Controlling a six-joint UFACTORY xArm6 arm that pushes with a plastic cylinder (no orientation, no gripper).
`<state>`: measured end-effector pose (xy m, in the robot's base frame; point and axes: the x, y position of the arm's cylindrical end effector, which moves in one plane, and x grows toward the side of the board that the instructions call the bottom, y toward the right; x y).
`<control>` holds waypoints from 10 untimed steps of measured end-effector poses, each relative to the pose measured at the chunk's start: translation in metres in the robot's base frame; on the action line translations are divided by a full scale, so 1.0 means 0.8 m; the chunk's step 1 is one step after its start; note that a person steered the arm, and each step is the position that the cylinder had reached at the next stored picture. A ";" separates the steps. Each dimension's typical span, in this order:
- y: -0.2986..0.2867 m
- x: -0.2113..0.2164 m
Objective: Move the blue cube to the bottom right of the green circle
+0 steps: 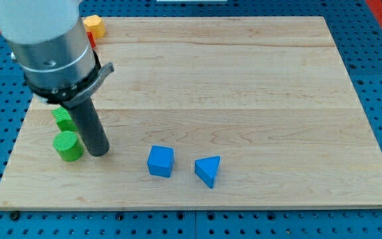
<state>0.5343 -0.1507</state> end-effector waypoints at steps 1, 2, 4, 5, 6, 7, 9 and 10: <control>-0.024 0.000; -0.028 0.000; 0.030 -0.012; 0.121 -0.028; 0.184 -0.011; 0.178 0.014; 0.072 0.023; 0.060 0.044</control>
<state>0.5693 -0.1026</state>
